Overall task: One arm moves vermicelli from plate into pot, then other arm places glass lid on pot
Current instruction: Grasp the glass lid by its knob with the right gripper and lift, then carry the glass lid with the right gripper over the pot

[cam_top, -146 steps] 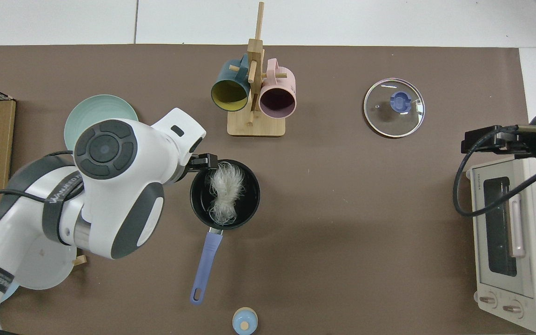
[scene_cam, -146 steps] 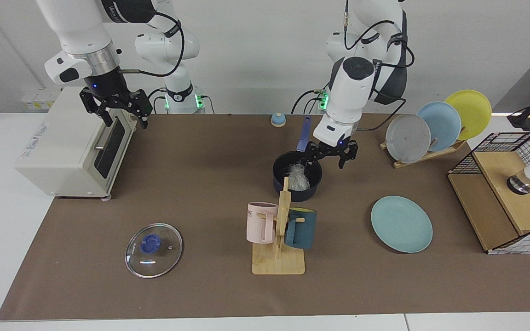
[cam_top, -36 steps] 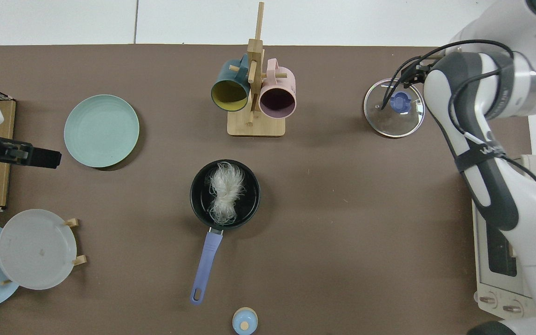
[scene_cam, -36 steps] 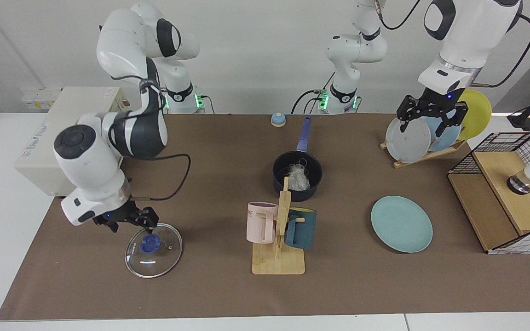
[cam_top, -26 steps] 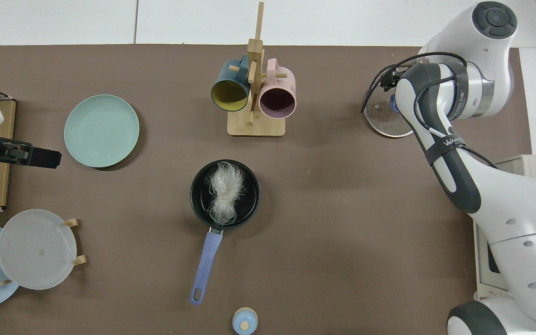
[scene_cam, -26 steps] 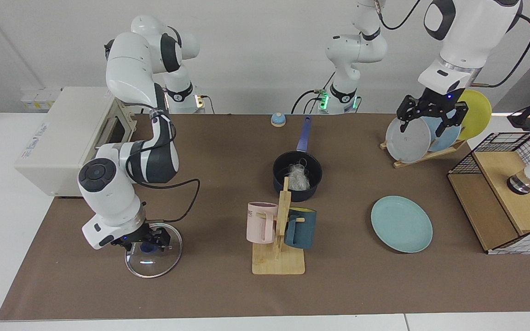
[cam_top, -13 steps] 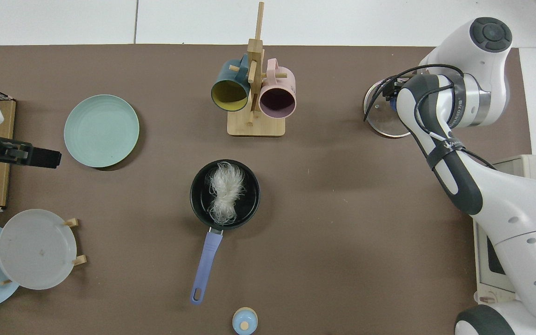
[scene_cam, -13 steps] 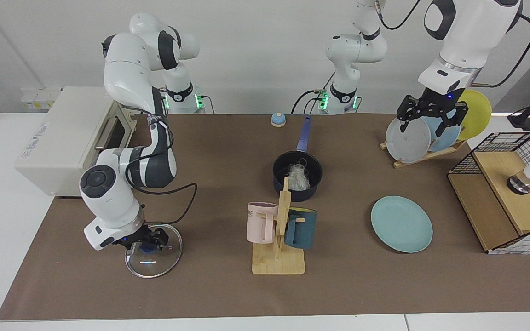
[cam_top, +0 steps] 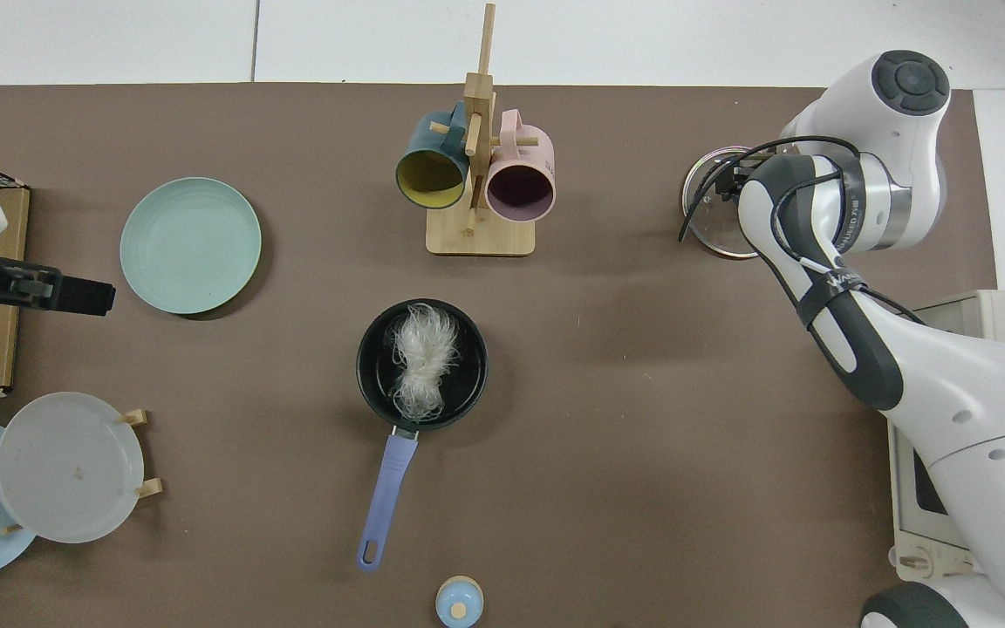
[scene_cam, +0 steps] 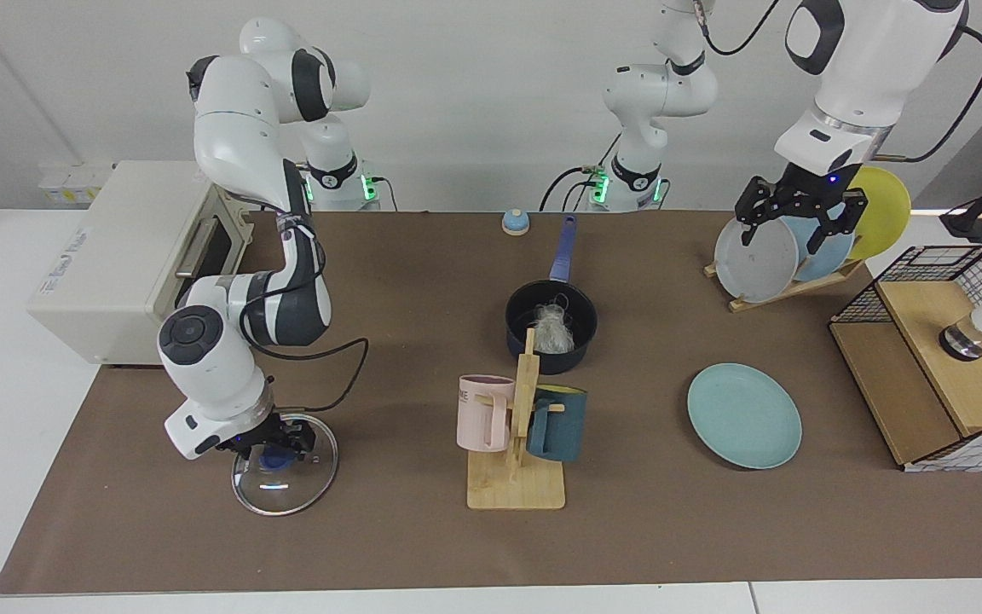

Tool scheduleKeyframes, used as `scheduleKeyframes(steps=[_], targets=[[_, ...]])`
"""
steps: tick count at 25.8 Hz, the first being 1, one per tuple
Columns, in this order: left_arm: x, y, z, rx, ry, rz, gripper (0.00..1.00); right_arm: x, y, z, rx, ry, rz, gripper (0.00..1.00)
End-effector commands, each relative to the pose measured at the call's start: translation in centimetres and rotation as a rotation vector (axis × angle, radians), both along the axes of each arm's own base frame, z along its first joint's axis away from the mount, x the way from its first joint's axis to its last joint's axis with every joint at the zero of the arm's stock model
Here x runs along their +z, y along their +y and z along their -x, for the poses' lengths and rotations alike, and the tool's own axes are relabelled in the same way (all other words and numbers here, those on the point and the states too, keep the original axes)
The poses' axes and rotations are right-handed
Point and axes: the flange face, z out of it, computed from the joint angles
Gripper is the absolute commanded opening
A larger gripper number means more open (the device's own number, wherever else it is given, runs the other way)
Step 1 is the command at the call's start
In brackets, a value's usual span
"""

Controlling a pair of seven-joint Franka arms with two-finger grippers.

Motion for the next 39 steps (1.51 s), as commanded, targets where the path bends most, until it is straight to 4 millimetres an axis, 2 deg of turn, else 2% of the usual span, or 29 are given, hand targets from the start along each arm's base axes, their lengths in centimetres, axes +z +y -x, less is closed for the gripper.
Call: scheduleKeyframes(steps=[1, 6, 10, 14, 18, 22, 26, 29, 32, 34, 39], targets=[[0.6, 0.2, 0.4, 0.003, 0.007, -0.011, 1.0, 0.7, -0.7, 0.7, 0.027, -0.011, -0.01, 0.0], [0.6, 0.2, 0.4, 0.003, 0.007, -0.011, 1.0, 4.2, -0.5, 1.0, 0.038, -0.034, -0.01, 0.0], [0.6, 0.2, 0.4, 0.003, 0.007, -0.012, 1.0, 7.9, -0.9, 2.7, 0.06, -0.008, -0.009, 0.0], [0.6, 0.2, 0.4, 0.003, 0.007, -0.011, 1.0, 11.4, -0.7, 6.1, 0.064, 0.052, -0.008, 0.0], [0.6, 0.2, 0.4, 0.003, 0.007, -0.011, 1.0, 14.7, 1.0, 10.1, 0.073, 0.052, -0.007, 0.0], [0.6, 0.2, 0.4, 0.003, 0.007, -0.011, 1.0, 17.6, 5.6, 14.9, 0.095, 0.053, -0.011, 0.0], [0.6, 0.2, 0.4, 0.003, 0.007, -0.012, 1.0, 19.6, 12.0, 18.2, -0.005, 0.084, -0.022, 0.0], [0.6, 0.2, 0.4, 0.003, 0.007, -0.012, 1.0, 20.8, 18.6, 20.8, -0.059, 0.077, -0.022, 0.0], [0.6, 0.2, 0.4, 0.003, 0.007, -0.012, 1.0, 21.5, 24.2, 23.0, -0.133, 0.051, -0.034, 0.0], [0.6, 0.2, 0.4, 0.003, 0.007, -0.011, 1.0, 21.9, 27.3, 24.6, -0.136, 0.042, -0.043, 0.0], [0.6, 0.2, 0.4, 0.003, 0.007, -0.011, 1.0, 22.0, 31.9, 27.0, -0.144, 0.038, -0.08, 0.0]])
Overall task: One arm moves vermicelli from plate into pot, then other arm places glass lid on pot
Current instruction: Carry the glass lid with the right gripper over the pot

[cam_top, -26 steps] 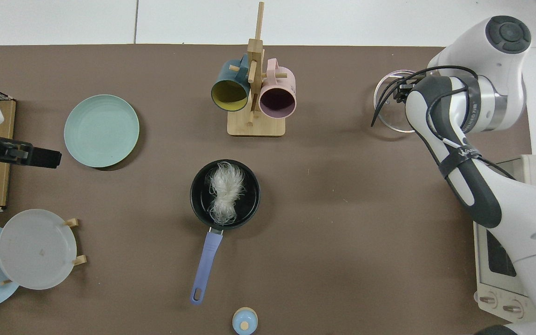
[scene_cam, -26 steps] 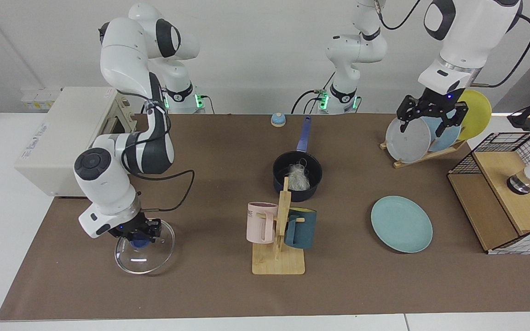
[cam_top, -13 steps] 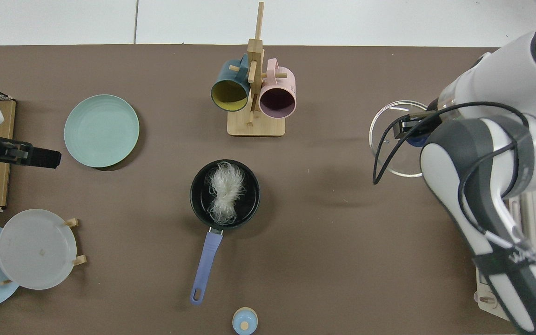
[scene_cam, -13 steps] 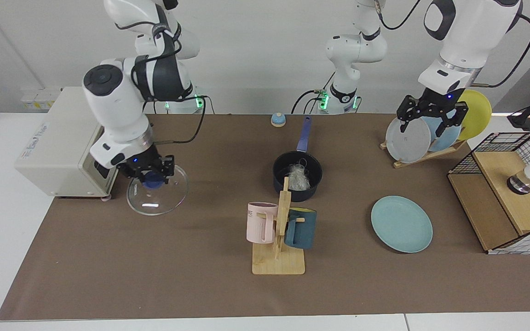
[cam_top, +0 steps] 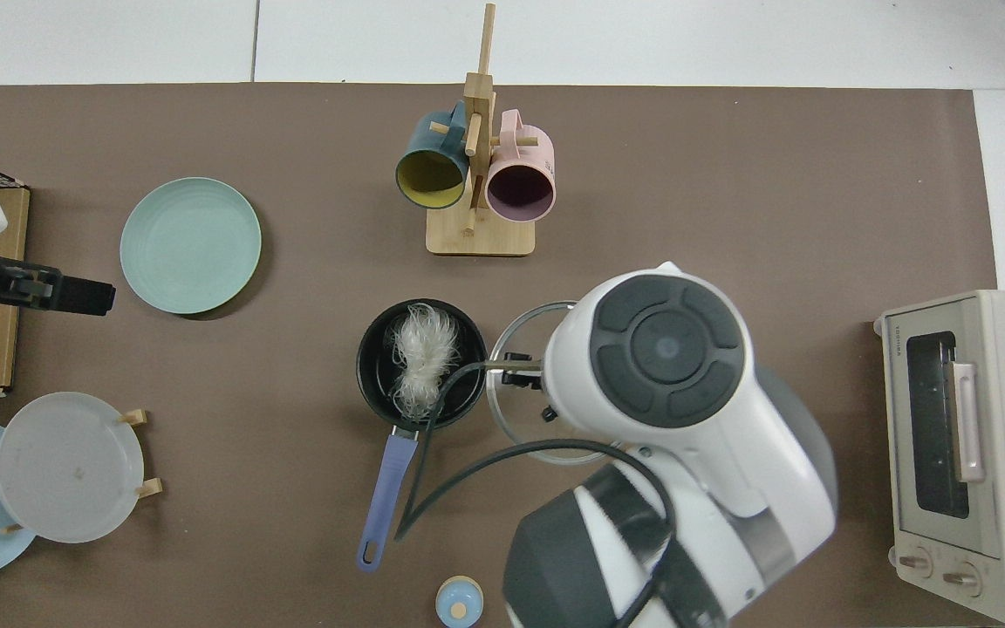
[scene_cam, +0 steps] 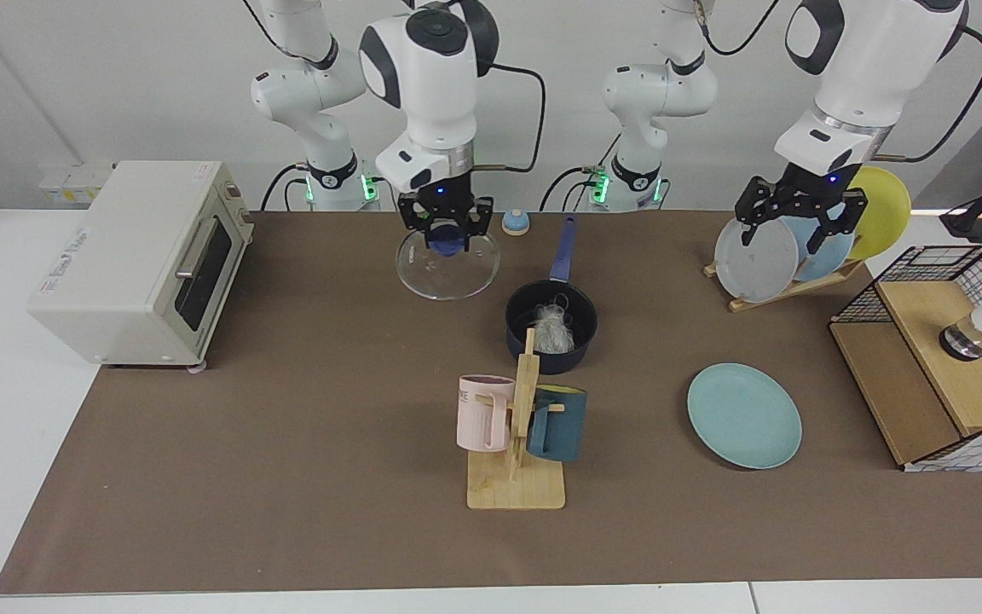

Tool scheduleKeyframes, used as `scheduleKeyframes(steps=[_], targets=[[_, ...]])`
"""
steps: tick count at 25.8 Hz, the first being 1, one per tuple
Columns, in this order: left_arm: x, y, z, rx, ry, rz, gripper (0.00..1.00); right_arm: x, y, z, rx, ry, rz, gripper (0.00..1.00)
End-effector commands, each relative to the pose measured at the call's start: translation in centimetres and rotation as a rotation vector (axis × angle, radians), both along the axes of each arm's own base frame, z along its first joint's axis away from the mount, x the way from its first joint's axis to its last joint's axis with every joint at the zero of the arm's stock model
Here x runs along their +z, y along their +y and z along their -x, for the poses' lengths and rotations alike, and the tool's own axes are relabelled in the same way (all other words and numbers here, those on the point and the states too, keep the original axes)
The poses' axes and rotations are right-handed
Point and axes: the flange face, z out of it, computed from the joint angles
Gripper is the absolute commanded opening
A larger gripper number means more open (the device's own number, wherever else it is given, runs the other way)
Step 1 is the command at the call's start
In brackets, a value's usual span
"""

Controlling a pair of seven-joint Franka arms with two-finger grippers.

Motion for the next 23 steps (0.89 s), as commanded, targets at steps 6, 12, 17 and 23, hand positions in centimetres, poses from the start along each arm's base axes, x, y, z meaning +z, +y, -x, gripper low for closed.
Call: scheduleKeyframes(steps=[6, 12, 17, 23], targets=[[0.6, 0.2, 0.4, 0.003, 0.007, -0.011, 1.0, -1.7, 6.9, 2.6, -0.052, -0.024, -0.07, 0.0], [0.6, 0.2, 0.4, 0.003, 0.007, -0.012, 1.0, -5.0, 11.9, 2.6, -0.065, -0.008, -0.04, 0.0], [0.6, 0.2, 0.4, 0.003, 0.007, -0.012, 1.0, -6.9, 13.9, 2.2, -0.086, -0.027, -0.058, 0.0], [0.6, 0.2, 0.4, 0.003, 0.007, -0.011, 1.0, -8.2, 14.8, 1.0, -0.094, -0.039, -0.065, 0.0]])
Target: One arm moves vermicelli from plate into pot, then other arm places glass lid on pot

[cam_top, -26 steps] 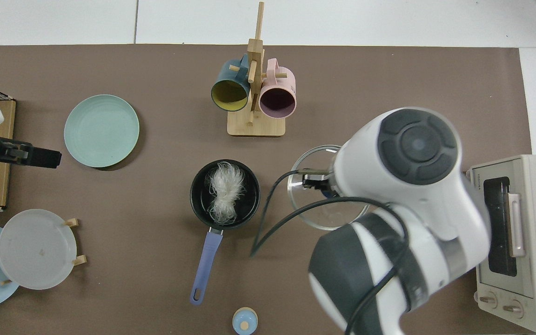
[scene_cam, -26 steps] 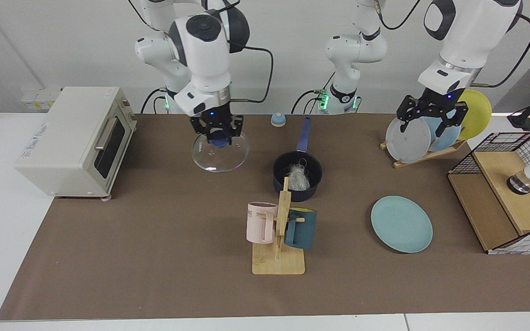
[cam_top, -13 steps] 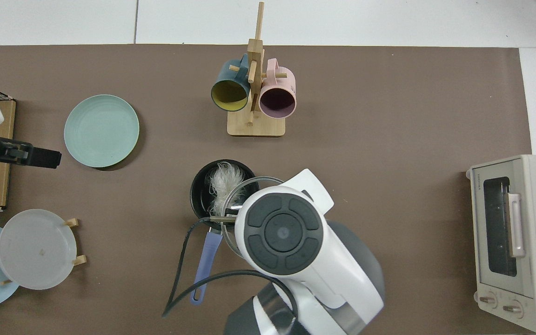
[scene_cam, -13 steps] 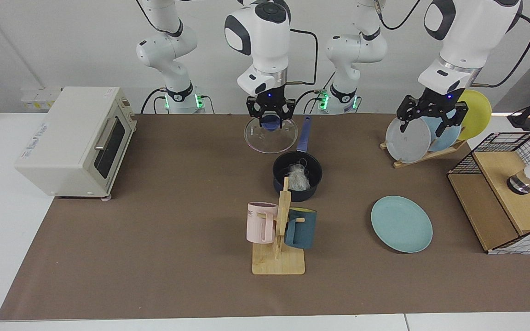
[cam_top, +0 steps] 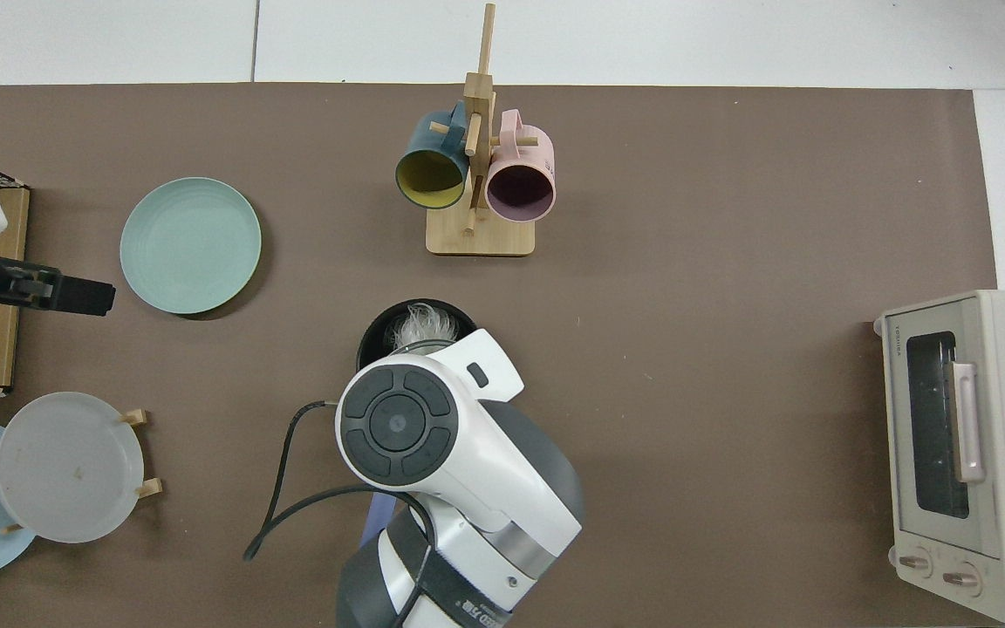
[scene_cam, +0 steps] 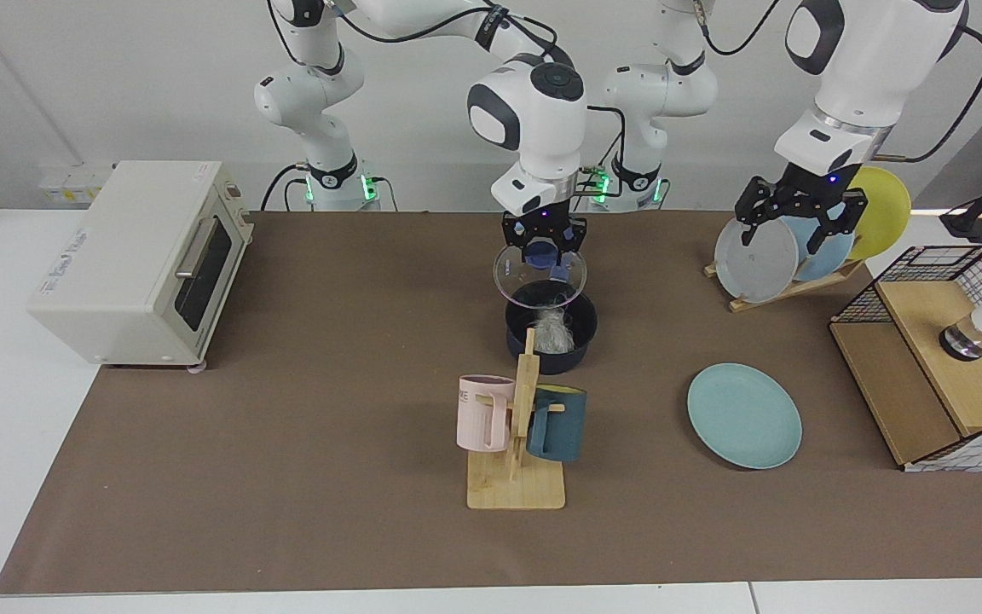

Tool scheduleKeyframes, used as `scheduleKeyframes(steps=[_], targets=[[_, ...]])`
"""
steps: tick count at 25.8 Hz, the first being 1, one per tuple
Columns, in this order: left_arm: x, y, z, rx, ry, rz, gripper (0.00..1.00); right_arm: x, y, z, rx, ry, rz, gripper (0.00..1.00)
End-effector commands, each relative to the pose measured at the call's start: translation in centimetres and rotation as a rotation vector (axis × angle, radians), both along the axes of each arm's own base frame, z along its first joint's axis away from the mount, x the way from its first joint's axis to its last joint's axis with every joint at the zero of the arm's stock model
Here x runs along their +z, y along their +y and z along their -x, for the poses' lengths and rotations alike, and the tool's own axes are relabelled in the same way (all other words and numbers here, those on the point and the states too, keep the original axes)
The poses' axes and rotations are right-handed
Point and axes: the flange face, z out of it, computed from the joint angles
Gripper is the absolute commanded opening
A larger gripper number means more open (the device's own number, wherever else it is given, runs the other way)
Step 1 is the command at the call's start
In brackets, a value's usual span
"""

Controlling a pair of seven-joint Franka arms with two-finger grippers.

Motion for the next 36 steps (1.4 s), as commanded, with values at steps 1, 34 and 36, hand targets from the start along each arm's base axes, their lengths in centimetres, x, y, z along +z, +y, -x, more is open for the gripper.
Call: scheduleKeyframes(steps=[1, 34, 36], targets=[[0.6, 0.2, 0.4, 0.003, 0.007, -0.011, 1.0, 0.1, 1.0, -1.7, -0.031, -0.035, -0.024, 0.0], [0.6, 0.2, 0.4, 0.003, 0.007, -0.011, 1.0, -5.7, 2.5, -4.2, 0.009, -0.071, 0.035, 0.0], [0.6, 0.2, 0.4, 0.003, 0.007, -0.011, 1.0, -5.2, 2.9, -4.4, 0.009, -0.075, 0.031, 0.0]])
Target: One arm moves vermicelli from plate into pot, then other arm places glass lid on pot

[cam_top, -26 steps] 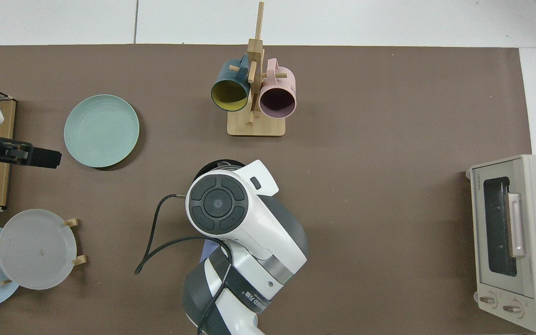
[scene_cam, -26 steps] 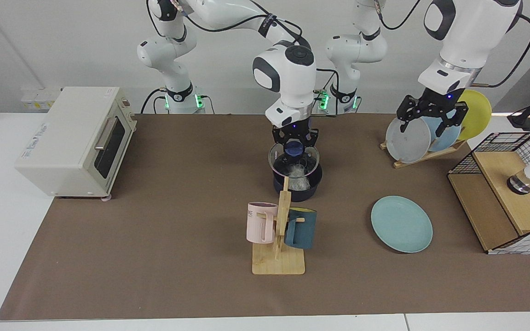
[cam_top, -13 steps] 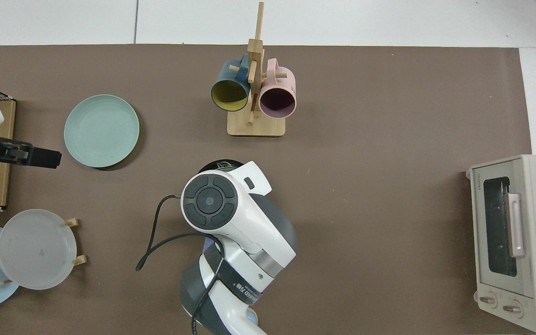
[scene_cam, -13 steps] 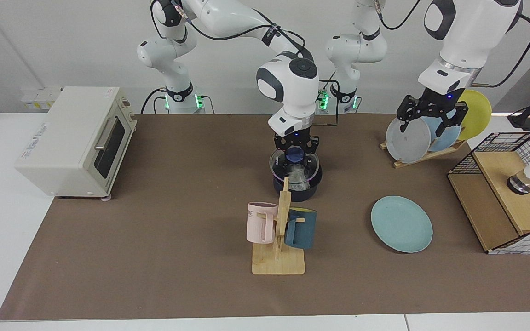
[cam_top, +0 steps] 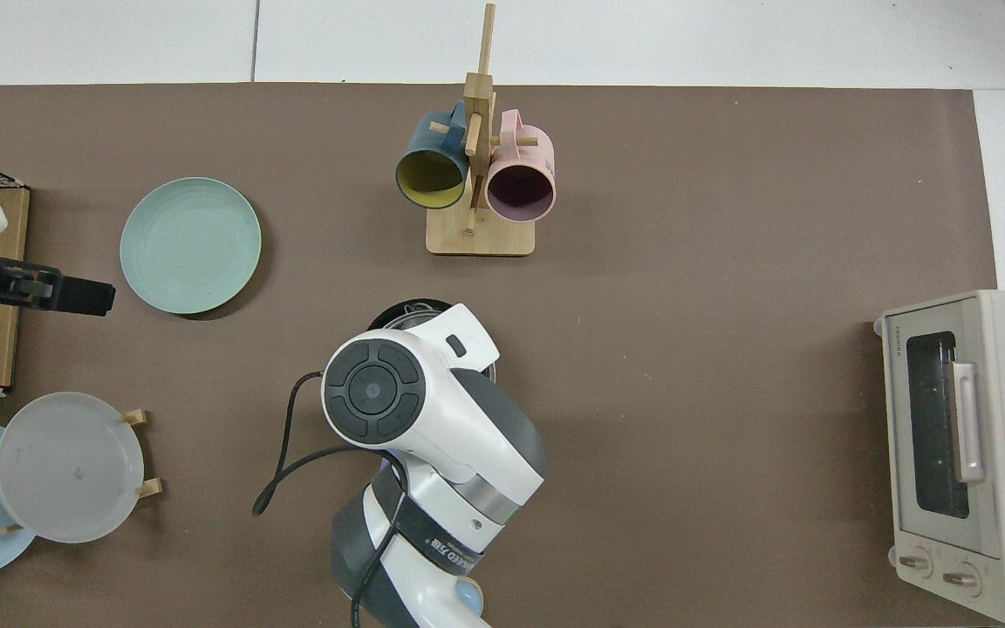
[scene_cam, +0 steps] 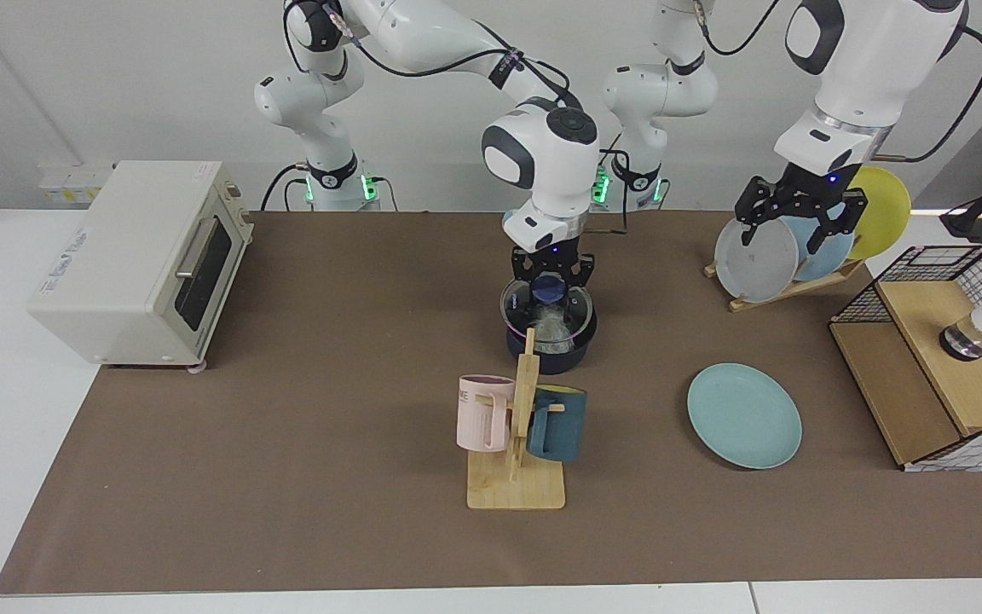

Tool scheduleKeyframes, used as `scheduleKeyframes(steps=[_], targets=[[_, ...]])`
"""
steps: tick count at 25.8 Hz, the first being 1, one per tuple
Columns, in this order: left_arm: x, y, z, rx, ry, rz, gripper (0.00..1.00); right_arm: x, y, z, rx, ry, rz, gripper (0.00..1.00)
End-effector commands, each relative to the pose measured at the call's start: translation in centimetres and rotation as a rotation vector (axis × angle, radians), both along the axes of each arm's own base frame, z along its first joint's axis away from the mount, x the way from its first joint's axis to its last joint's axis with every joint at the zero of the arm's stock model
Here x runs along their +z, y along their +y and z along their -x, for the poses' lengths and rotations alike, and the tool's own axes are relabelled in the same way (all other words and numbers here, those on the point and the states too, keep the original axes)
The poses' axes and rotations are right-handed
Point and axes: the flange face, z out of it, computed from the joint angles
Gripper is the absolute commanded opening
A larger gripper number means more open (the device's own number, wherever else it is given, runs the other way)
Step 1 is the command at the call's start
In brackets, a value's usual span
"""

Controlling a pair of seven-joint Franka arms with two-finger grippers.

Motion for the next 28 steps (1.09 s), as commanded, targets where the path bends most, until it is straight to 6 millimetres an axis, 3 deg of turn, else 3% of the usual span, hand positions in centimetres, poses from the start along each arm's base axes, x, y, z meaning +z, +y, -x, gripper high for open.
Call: scheduleKeyframes(steps=[1, 13, 28], targets=[[0.63, 0.17, 0.42, 0.003, 0.007, -0.011, 1.0, -0.57, 1.09, -1.37, -0.006, -0.021, 0.001, 0.0], [0.63, 0.18, 0.42, 0.003, 0.007, -0.012, 1.0, -1.57, 1.26, -1.53, -0.007, -0.017, 0.012, 0.0], [0.63, 0.18, 0.42, 0.003, 0.007, -0.012, 1.0, -1.26, 1.34, -2.2, -0.006, -0.029, 0.018, 0.0]])
